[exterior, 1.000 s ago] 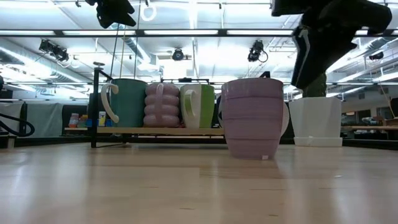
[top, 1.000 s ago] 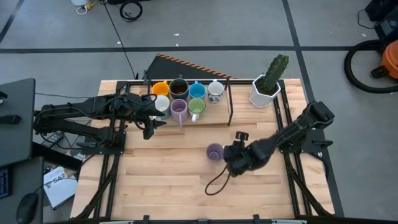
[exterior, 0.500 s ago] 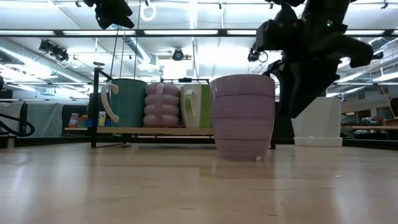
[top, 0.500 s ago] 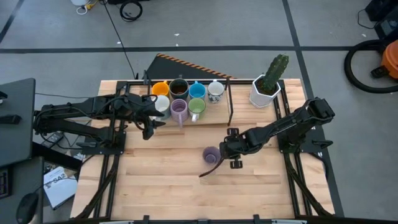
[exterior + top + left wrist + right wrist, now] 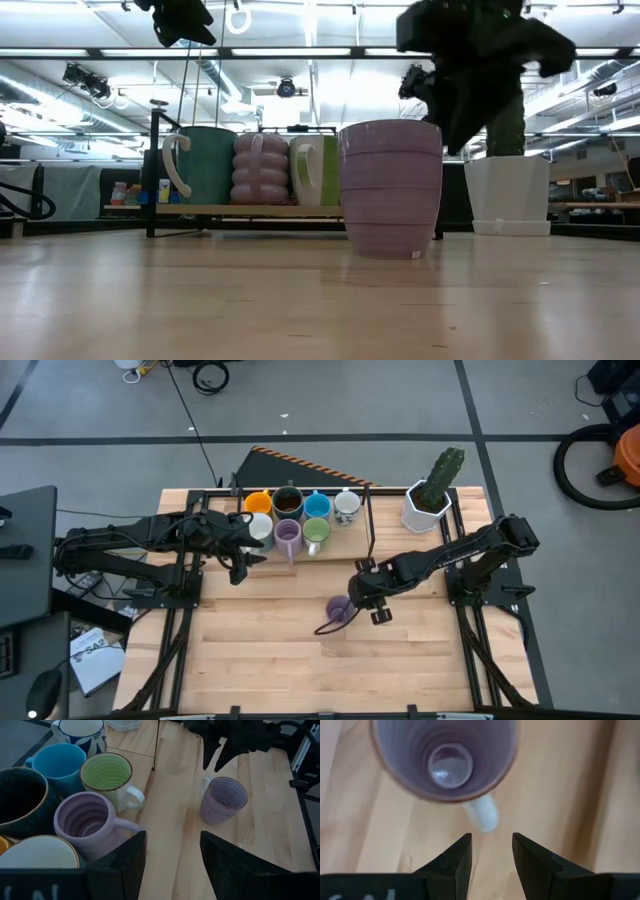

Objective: Place coffee mugs
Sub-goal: Put the purple and white mug on the shelf

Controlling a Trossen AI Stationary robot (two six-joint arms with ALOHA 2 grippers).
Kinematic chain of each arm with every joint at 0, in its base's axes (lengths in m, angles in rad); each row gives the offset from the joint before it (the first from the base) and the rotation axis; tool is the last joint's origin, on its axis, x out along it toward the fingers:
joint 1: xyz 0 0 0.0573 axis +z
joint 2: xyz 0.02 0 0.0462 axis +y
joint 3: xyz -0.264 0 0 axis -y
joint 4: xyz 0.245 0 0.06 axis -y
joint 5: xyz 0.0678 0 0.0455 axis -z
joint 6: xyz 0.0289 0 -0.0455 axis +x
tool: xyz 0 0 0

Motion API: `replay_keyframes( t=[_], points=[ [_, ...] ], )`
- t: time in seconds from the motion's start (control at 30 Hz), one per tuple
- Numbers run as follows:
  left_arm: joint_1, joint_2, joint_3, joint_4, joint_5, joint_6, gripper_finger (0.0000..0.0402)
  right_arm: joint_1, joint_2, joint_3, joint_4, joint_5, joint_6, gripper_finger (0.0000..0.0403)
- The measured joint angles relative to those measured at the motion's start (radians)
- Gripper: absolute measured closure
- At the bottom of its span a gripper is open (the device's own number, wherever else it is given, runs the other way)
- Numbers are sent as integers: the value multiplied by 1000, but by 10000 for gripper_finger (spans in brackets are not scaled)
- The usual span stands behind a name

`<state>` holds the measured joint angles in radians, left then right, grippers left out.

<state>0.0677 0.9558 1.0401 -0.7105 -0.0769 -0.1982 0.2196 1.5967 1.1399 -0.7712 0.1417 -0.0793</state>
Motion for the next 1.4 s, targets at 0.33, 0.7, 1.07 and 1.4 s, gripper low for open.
replay_keyframes(
  t=[0.33, 0.7, 1.07, 1.4],
  points=[
    [0, 0, 0, 6, 0, 11, 210, -19, -1, 21, -67, 28, 83, 256],
    [0, 0, 0, 9, -4, -1, 210, -70, 0, 21, -146, -79, -86, 159],
    [0, 48, 0, 20, -19, 1, 210, -52, 0, 21, -94, -12, -237, 62],
    [0, 99, 0, 21, -19, 13, 210, -40, 6, 21, 56, -108, -287, 86]
  ],
)
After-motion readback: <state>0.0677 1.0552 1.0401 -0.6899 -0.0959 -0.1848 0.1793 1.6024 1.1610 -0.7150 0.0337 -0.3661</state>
